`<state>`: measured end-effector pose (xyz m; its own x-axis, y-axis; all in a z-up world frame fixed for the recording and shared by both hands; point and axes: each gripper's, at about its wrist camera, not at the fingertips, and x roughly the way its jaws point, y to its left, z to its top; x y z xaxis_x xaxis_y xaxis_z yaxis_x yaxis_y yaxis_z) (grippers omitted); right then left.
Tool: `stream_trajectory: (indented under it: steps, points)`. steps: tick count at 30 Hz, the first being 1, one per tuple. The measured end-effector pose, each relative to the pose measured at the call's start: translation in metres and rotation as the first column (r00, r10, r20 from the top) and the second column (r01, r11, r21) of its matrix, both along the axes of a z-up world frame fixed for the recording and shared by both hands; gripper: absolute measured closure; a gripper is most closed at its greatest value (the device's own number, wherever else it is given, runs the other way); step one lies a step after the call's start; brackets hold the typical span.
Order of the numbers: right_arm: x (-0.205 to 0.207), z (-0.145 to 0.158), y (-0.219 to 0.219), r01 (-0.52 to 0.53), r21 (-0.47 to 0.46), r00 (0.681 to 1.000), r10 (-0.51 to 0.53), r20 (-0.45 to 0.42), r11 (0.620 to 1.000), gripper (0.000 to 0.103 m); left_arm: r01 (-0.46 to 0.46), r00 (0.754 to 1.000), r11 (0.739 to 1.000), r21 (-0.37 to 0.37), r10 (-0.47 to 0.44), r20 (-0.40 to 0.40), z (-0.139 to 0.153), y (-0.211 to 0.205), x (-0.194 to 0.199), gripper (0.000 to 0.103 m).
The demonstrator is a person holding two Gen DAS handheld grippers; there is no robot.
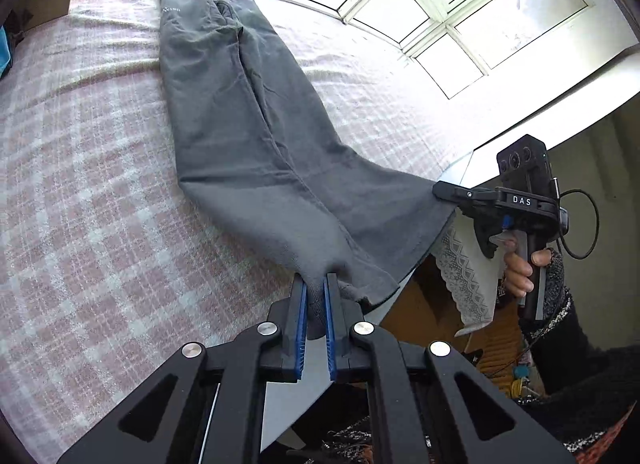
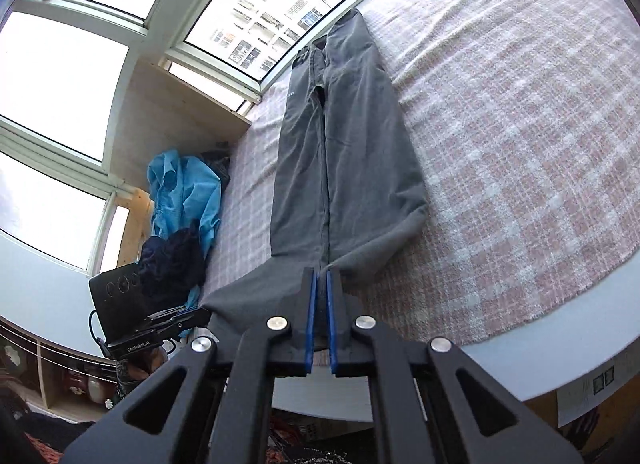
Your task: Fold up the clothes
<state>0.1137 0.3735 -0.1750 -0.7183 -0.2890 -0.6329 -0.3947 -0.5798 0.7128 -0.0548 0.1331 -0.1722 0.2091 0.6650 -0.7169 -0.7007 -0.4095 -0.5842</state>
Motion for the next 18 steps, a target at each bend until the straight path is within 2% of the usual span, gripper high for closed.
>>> stream_trajectory:
  steps: [3,5,9,13,14,16,18]
  points:
    - [-0.024,0.005,0.029,0.008,-0.037,1.0,-0.009,-0.019,0.999,0.098,-0.044,0.999,0.999,0.021,0.044,-0.023,0.011,0.009,-0.028,0.096]
    - [-0.048,0.002,0.047,0.003,-0.027,1.0,-0.003,-0.017,1.0,0.098,-0.078,0.996,0.997,0.023,0.079,-0.028,0.016,0.019,-0.051,0.096]
    - [-0.1,-0.02,0.078,-0.013,-0.013,0.998,0.014,0.056,1.0,0.098,-0.13,0.99,0.991,-0.018,0.129,-0.052,0.007,0.045,-0.096,0.096]
    - [-0.139,-0.053,0.097,-0.043,0.009,0.986,0.041,0.164,0.999,0.098,-0.155,0.988,0.984,-0.084,0.152,-0.038,-0.016,0.07,-0.141,0.096]
    - [-0.147,-0.06,0.1,-0.056,0.009,0.981,0.054,0.184,0.998,0.095,-0.159,0.987,0.981,-0.11,0.155,-0.04,-0.025,0.077,-0.15,0.096]
    - [-0.16,-0.073,0.105,-0.068,-0.016,0.974,0.07,0.215,0.998,0.094,-0.15,0.989,0.975,-0.163,0.148,-0.023,-0.045,0.089,-0.165,0.095]
    - [-0.165,-0.076,0.111,-0.051,-0.041,0.974,0.059,0.22,0.998,0.085,-0.16,0.986,0.962,-0.22,0.166,0.012,-0.061,0.095,-0.179,0.091]
